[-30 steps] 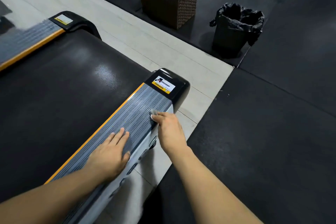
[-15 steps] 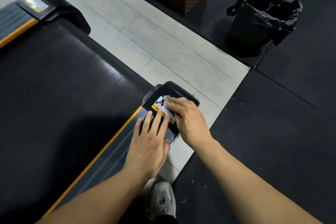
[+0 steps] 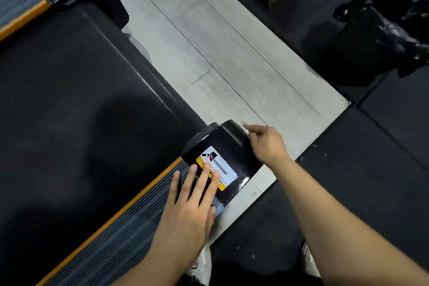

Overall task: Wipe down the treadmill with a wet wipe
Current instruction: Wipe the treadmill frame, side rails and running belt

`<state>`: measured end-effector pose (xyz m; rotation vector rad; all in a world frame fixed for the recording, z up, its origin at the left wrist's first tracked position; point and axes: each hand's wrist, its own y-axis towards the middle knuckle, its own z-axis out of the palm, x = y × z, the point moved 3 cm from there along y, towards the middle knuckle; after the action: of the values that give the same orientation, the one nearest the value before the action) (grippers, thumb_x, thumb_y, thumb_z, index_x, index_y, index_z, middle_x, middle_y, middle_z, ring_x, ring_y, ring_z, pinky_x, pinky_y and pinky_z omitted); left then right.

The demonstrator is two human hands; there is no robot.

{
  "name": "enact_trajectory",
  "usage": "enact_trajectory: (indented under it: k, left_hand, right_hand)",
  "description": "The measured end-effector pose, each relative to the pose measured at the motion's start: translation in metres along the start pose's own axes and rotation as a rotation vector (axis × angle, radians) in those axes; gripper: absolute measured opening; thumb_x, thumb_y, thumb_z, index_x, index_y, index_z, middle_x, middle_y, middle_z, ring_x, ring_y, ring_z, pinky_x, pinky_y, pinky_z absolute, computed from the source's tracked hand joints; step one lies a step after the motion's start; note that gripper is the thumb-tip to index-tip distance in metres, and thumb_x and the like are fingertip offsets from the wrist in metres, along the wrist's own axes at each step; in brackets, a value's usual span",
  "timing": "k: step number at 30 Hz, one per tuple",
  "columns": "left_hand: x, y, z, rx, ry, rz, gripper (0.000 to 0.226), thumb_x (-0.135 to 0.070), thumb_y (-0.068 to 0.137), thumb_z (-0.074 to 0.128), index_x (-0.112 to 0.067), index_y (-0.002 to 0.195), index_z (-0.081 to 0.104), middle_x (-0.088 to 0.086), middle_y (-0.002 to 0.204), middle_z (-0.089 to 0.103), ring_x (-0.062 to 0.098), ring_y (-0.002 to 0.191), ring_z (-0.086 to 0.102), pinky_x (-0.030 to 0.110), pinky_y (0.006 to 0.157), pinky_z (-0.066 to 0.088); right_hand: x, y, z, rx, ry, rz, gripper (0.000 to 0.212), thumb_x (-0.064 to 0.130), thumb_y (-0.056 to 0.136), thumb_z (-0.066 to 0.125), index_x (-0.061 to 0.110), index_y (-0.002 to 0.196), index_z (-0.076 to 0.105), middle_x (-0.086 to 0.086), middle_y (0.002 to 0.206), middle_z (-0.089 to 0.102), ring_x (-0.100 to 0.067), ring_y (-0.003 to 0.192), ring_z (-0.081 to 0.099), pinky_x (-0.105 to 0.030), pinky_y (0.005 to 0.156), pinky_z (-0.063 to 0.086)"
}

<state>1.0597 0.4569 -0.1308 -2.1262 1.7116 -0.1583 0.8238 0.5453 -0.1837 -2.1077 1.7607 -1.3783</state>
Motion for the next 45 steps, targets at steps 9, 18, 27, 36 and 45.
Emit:
enact_trajectory:
  k: [9,18,27,36,45]
  left_hand:
    - [-0.009,0.005,-0.012,0.144,-0.063,-0.157,0.090,-0.030,0.079,0.082,-0.016,0.156,0.036,0.008,0.164,0.031,0.034,0.152,0.027,0.058,0.118,0.032]
    - [-0.037,0.005,-0.070,0.252,-0.128,-0.387,0.074,-0.030,0.107,0.039,-0.026,0.161,-0.011,0.001,0.164,-0.026,0.026,0.147,-0.030,0.048,0.119,-0.017]
    - [-0.096,0.019,-0.214,-0.106,-0.209,-0.607,0.054,-0.037,0.080,0.067,-0.024,0.132,0.061,0.005,0.136,0.062,0.029,0.129,0.058,0.048,0.105,0.051]
    - [-0.125,0.037,-0.423,-0.457,-0.233,-0.687,0.053,-0.035,0.088,0.045,-0.015,0.135,0.058,0.012,0.138,0.055,0.036,0.132,0.048,0.056,0.111,0.038]
    - [-0.105,0.061,-0.559,-0.498,-0.237,-0.685,0.049,-0.034,0.090,0.049,-0.016,0.135,0.057,0.011,0.139,0.053,0.033,0.134,0.044,0.050,0.114,0.032]
  right_hand:
    - [0.029,-0.080,-0.001,-0.149,-0.184,-0.393,0.027,0.011,0.096,0.060,0.025,0.117,0.072,0.008,0.098,0.069,-0.009,0.088,0.061,-0.014,0.082,0.047]
    - [0.073,-0.077,-0.001,0.199,-0.287,-0.551,0.025,0.015,0.093,0.056,0.024,0.112,0.071,0.007,0.109,0.058,-0.004,0.101,0.051,-0.022,0.086,0.044]
    - [0.118,-0.078,-0.193,0.122,-0.165,-0.718,0.042,0.001,0.092,0.061,0.034,0.117,0.070,0.019,0.102,0.057,-0.004,0.099,0.056,-0.008,0.080,0.041]
    - [0.262,-0.096,-0.333,0.090,-0.239,-0.955,0.030,0.007,0.094,0.058,0.019,0.118,0.070,-0.001,0.106,0.063,-0.017,0.099,0.058,-0.018,0.085,0.040]
    - [0.385,-0.104,-0.426,0.058,-0.228,-1.026,0.039,0.007,0.091,0.056,0.026,0.125,0.059,0.006,0.109,0.062,-0.014,0.098,0.050,-0.019,0.083,0.036]
